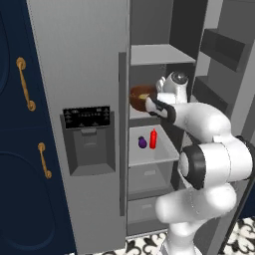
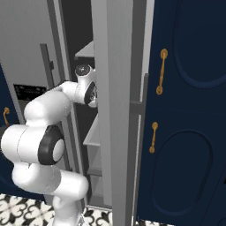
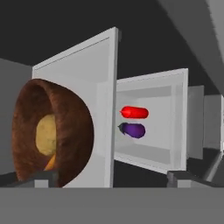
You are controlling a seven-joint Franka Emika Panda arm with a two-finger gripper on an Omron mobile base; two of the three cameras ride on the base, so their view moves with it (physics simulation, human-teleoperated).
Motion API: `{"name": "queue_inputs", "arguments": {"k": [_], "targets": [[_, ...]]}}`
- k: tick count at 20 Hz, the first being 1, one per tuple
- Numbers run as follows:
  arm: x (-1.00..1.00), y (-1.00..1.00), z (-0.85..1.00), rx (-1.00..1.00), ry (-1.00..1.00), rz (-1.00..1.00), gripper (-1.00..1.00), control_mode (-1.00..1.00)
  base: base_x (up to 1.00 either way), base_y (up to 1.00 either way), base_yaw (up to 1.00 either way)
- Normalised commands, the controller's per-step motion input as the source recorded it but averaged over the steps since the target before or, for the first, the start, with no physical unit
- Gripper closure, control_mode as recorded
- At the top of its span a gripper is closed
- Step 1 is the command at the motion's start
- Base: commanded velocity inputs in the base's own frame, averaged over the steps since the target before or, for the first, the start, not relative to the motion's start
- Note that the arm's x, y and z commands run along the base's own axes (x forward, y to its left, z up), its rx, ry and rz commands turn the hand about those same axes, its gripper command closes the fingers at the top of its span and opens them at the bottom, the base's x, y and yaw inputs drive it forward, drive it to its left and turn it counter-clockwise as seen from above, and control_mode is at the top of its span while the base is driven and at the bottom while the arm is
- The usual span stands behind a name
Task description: Pick the chicken drumstick and potato from their plates and place them in the bowl. Then put the bowl in the fridge.
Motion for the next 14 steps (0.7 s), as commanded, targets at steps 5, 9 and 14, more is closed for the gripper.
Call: {"name": "queue_inputs", "arguments": {"k": [5, 9, 14], "targets": [[-1.0, 0.16, 0.3, 0.0, 0.08, 0.08, -1.0, -1.0, 0.0, 0.0, 0.0], [-1.0, 0.3, 0.03, -0.07, 0.01, 0.11, -1.0, -1.0, 0.0, 0.0, 0.0], [-1.0, 0.2, 0.01, -0.1, 0.0, 0.15, -1.0, -1.0, 0.0, 0.0, 0.0]]}}
